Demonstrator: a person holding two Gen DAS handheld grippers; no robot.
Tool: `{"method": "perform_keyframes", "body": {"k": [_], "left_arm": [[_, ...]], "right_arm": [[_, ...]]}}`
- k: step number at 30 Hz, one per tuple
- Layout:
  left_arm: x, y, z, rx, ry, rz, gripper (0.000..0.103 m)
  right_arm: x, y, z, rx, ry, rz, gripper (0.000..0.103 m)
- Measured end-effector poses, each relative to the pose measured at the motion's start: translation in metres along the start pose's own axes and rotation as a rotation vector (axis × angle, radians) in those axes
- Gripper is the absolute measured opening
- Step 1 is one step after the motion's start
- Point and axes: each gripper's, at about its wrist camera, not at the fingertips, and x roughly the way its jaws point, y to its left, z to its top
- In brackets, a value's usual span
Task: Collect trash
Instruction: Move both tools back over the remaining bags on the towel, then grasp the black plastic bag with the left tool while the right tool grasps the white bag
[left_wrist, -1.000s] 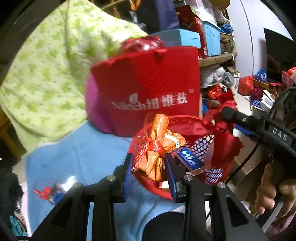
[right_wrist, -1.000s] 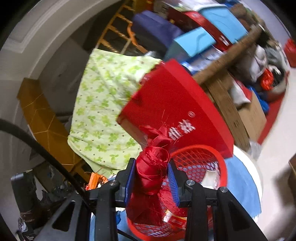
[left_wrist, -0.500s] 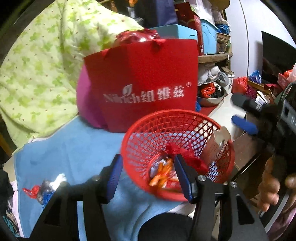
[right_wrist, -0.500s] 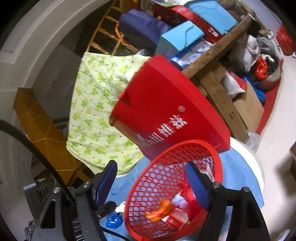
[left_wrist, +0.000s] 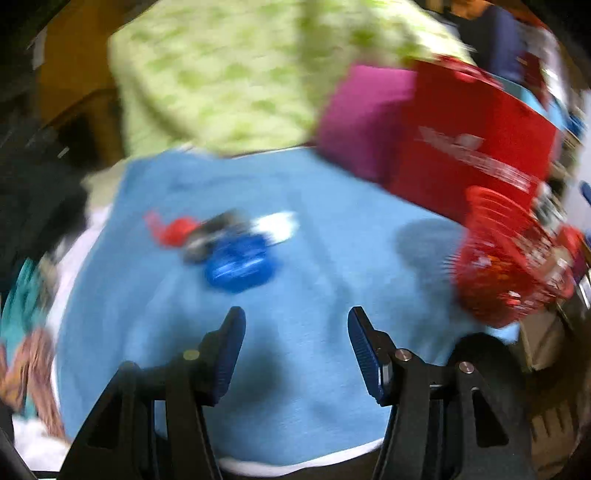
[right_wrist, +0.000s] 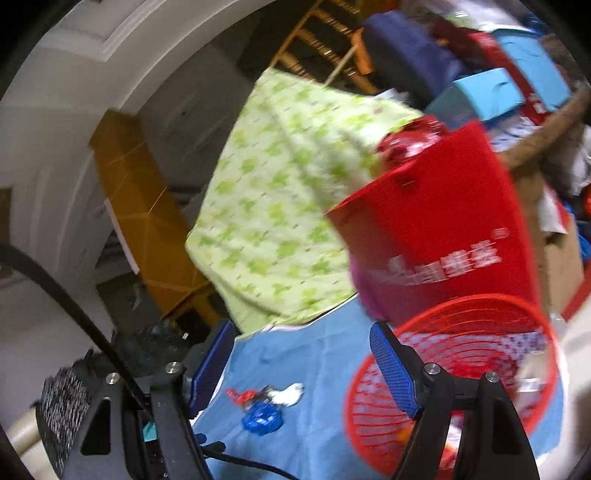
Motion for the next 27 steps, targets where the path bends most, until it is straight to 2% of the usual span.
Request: {"method": "perform_keyframes", "body": {"k": [5, 11, 14, 18, 21, 24, 27], "left_arm": [[-0.003, 0.065, -0.019, -0.117, -0.011, 0.1, 0.059], [0.0, 0.121, -0.032, -0.199, -0.025, 0.162, 0.059], [0.003, 0.138, -0.039, -0.215, -0.025, 0.179, 0.059], [0.014, 0.154, -0.039, -0.216, -0.02, 0.188, 0.059], [0.024, 0.164, -0.032, -0.201, -0.025, 0.188, 0.059], [0.039, 0.172, -0.019, -0.186, -0.033, 0.167, 0.059], [0.058, 0.177, -0.001, -0.17, -0.037, 0.118, 0.059]], "right_arm": [[0.059, 0.041, -0.027, -0.042, 0.158, 0.067, 0.079], [0.146, 0.076, -0.076, -0.078, 0.387, 0.113, 0.079], [0.186, 0.081, -0.099, -0.077, 0.471, 0.116, 0.079], [0.246, 0.067, -0.122, -0.032, 0.563, 0.085, 0.079], [0.279, 0.048, -0.131, 0.043, 0.594, 0.06, 0.078], [0.312, 0.027, -0.139, 0.115, 0.602, 0.039, 0.078], [0.34, 0.01, -0.148, 0.168, 0.627, 0.036, 0.07]]}}
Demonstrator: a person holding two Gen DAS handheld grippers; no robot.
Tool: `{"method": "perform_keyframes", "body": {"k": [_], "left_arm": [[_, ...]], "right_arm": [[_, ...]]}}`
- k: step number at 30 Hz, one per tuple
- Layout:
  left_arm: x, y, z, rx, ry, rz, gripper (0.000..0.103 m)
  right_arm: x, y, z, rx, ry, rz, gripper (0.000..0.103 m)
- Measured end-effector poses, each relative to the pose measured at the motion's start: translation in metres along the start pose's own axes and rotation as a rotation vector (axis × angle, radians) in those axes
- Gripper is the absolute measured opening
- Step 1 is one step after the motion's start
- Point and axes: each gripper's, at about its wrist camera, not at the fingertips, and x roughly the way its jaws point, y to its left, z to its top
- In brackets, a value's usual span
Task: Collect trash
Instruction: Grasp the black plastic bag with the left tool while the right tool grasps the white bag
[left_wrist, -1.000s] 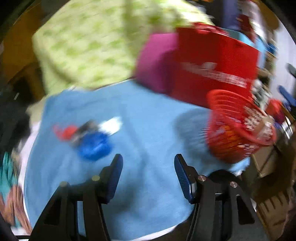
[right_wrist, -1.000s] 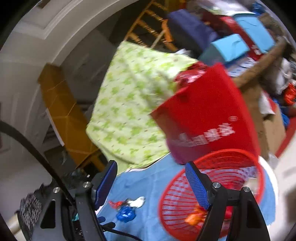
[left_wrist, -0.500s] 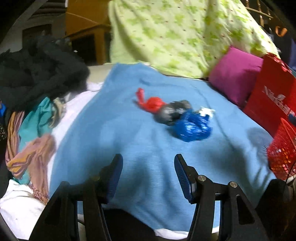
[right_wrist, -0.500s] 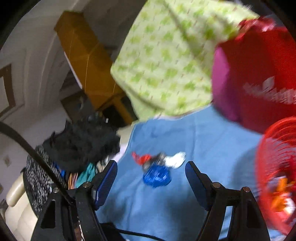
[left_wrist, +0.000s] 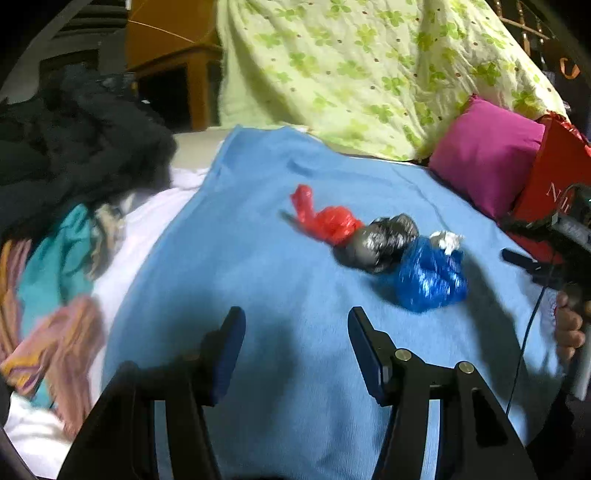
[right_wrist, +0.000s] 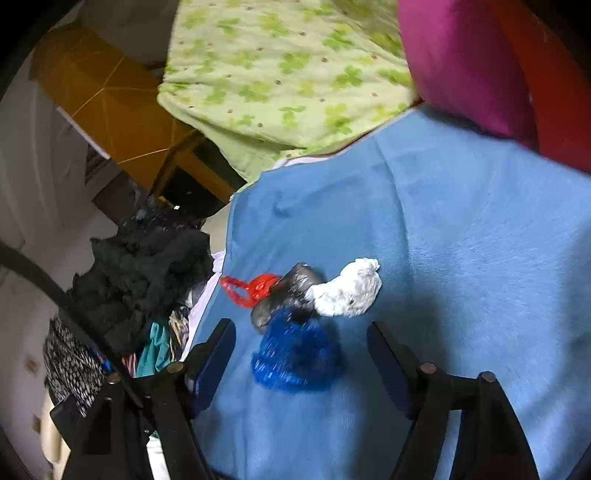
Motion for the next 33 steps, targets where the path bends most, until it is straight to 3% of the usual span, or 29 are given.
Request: {"method": "perform_keyframes", "body": {"k": [7, 12, 15, 18, 20, 22, 24, 26, 29, 33], "left_arm": [[0.065, -0.02, 0.041, 0.038, 0.05, -0.144, 0.05], [0.104, -0.04, 0.062, 0.042, 0.096, -0.187, 0.049], [0.121, -0.055, 0.07, 0.084, 0.119, -0.219, 0.049], [0.139, -0.068, 0.075, 0.113, 0.147, -0.216, 0.049], [0.15, -0.073, 0.077, 0.119, 0.168, -0.218, 0.049], [0.158, -0.078, 0.076, 0.119, 0.184, -0.224, 0.049], [0.165, -0.083, 0.074, 0.121, 0.206, -0.222, 0.043], [0.168, -0.086, 0.071, 0.113, 0.219, -0.23, 0.02], [0.163, -0.09, 0.066, 0.108, 0.214, -0.224, 0.011], [0.149, -0.095, 0.059, 0.102, 0.202, -0.219, 0.008]], "right_arm": [[0.045, -0.034, 0.019, 0.15, 0.078, 0.012, 0.063], [0.067, -0.046, 0.028, 0.221, 0.113, 0.037, 0.063], [0.081, -0.045, 0.028, 0.22, 0.145, 0.01, 0.063], [0.092, -0.042, 0.027, 0.197, 0.181, -0.021, 0.053], [0.1, -0.039, 0.025, 0.157, 0.213, -0.066, 0.038], [0.101, -0.037, 0.024, 0.135, 0.216, -0.074, 0.033], [0.098, -0.035, 0.025, 0.117, 0.209, -0.08, 0.029], [0.094, -0.032, 0.027, 0.108, 0.195, -0.076, 0.028], [0.084, -0.029, 0.029, 0.088, 0.163, -0.071, 0.028], [0.069, -0.024, 0.034, 0.065, 0.121, -0.07, 0.028]]}}
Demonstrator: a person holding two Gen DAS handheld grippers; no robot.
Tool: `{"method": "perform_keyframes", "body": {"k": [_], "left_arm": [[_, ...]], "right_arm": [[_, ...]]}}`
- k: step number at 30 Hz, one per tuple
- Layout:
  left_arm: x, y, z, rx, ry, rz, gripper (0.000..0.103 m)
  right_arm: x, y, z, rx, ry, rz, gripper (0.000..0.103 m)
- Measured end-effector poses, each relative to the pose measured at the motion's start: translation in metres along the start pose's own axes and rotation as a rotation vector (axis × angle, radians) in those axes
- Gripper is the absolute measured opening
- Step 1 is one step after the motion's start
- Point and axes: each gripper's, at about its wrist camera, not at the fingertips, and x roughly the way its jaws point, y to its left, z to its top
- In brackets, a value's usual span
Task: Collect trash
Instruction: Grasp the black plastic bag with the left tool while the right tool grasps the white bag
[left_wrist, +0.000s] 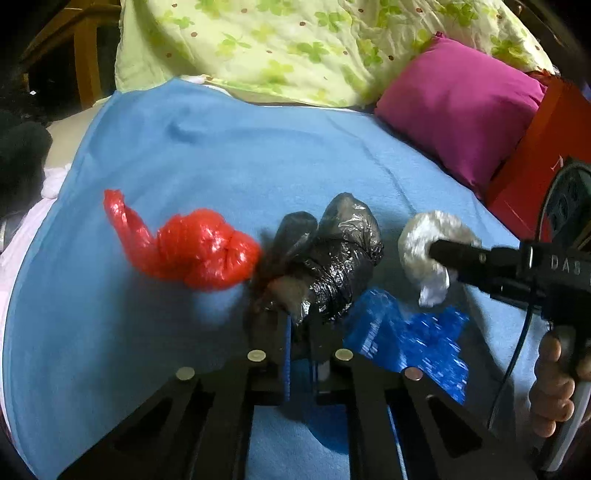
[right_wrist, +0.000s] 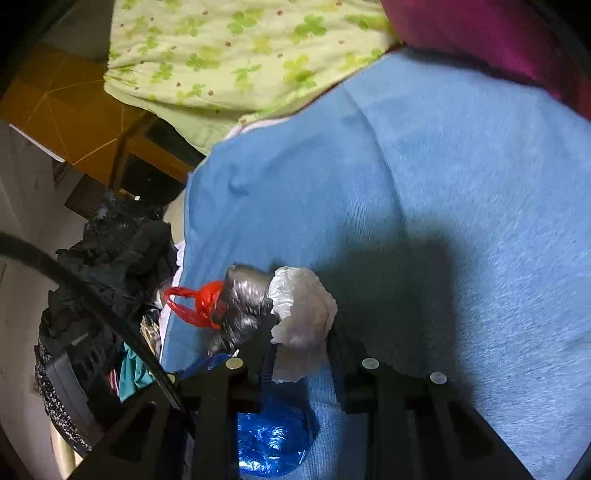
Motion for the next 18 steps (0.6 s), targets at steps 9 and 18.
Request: {"method": "perform_keyframes", "body": {"k": [9, 18], "left_arm": [[-0.038, -0.023, -0.035, -0.005, -0.032, -0.007, 0.006], [-0.094, -0.021, -0.078, -0.06, -0.063, -0.018, 0.005]], "right_arm": [[-0.032, 0.008, -0.007, -0.055, -0.061, -0.008, 0.028], [-0.058, 0.015, -0.021, -0.097, -0.082, -0.008, 0.028]]}}
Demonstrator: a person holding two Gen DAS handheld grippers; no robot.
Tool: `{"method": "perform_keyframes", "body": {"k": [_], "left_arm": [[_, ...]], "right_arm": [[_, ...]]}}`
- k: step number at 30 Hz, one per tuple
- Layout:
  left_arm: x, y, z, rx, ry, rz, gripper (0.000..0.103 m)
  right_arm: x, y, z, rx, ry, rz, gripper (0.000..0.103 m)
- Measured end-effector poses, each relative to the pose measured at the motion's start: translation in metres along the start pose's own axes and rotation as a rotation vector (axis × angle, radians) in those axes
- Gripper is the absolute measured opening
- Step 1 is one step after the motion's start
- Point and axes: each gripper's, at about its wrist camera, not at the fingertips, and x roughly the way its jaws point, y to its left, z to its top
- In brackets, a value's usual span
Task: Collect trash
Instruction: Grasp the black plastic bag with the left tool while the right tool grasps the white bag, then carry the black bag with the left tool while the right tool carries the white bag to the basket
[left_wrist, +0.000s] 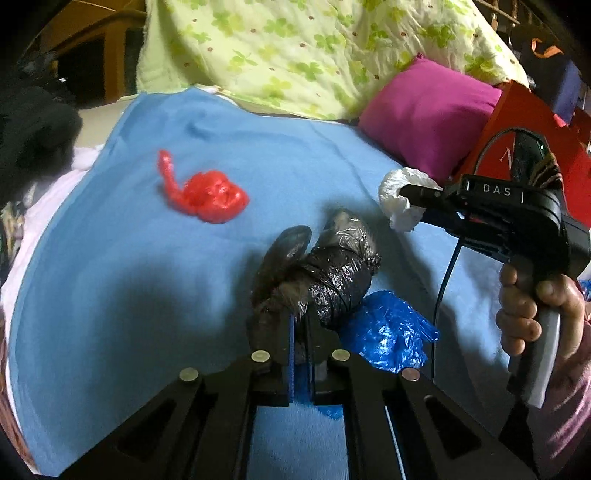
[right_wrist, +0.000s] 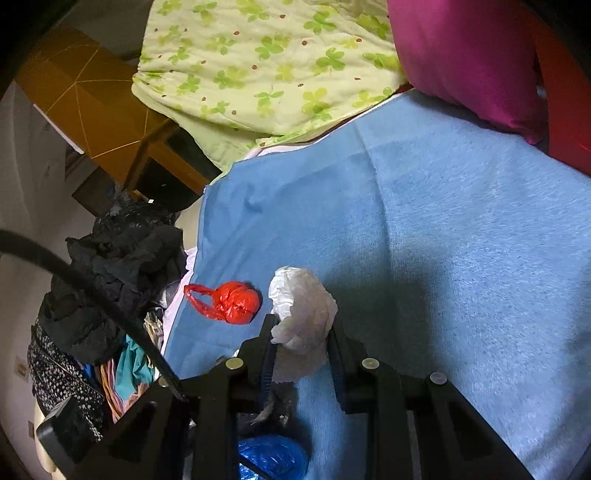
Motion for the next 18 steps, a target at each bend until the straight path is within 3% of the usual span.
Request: {"method": "perform_keyframes", "body": {"k": [7, 11, 14, 18], "left_arm": [[-0.001, 0.022, 0.009, -0.047, -0.012, 0.07, 0.009], [0.013, 0.028, 0.013, -0.025, -0.01, 0.119, 0.058], [0.027, 0.029, 0.01, 0.004, 0.028, 0.08, 0.064], [0.042, 0.03, -0.002, 0.022, 0.076, 0.045, 0.064]], "right_arm": [[-0.031, 0.01, -0.023, -0.046, -0.03, 0.025, 0.028], [-0.047, 0.011, -0.034, -0.068, -0.051, 0.024, 0.028], [-0.055, 0.009, -0.037, -0.064, -0.061, 0.037, 0.028], [-0.054, 0.008, -0.037, -0.069, -0.062, 0.025, 0.028]]}}
